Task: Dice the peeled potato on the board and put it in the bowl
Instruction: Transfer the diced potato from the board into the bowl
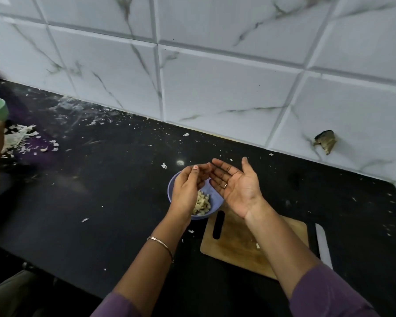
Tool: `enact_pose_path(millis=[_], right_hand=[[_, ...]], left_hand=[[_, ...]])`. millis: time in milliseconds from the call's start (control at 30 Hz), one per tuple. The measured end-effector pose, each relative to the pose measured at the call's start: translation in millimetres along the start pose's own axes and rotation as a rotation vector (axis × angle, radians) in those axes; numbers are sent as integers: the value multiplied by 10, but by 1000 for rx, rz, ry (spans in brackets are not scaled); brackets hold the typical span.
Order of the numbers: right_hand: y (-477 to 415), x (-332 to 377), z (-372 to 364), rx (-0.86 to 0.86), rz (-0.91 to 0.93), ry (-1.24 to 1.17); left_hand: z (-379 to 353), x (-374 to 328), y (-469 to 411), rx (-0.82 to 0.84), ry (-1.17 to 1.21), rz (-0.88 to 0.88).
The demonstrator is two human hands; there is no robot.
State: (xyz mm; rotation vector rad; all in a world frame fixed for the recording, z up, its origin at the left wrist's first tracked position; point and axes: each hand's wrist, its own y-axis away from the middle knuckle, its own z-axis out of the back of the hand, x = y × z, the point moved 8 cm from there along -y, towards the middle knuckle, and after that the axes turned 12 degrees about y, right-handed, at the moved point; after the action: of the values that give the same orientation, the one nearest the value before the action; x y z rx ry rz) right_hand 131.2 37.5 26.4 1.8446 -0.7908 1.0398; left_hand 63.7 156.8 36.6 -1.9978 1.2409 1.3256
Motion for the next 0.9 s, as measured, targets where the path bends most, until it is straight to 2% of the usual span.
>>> enact_pose_path(millis=[167,400,500,633,767,900], right_hand=[[326,29,507,-87,77,-38],[862,-202,1478,-273,180,-52],[1027,-332,1746,-386,199,65],[1143,-501,1854,-484,165,253],[1170,-718,1859,-582,150,546],[1155,-744,1711,-639,151,789]], left_hand=[[-288,212,173,115,-91,58],[-710,806,534,313,-252,234],[-754,1000,586,355,-391,253],[-794,1096,538,446,-655,153],[-840,1259,403,568,-983,63],[-877,1363,397,622,-1079,60]])
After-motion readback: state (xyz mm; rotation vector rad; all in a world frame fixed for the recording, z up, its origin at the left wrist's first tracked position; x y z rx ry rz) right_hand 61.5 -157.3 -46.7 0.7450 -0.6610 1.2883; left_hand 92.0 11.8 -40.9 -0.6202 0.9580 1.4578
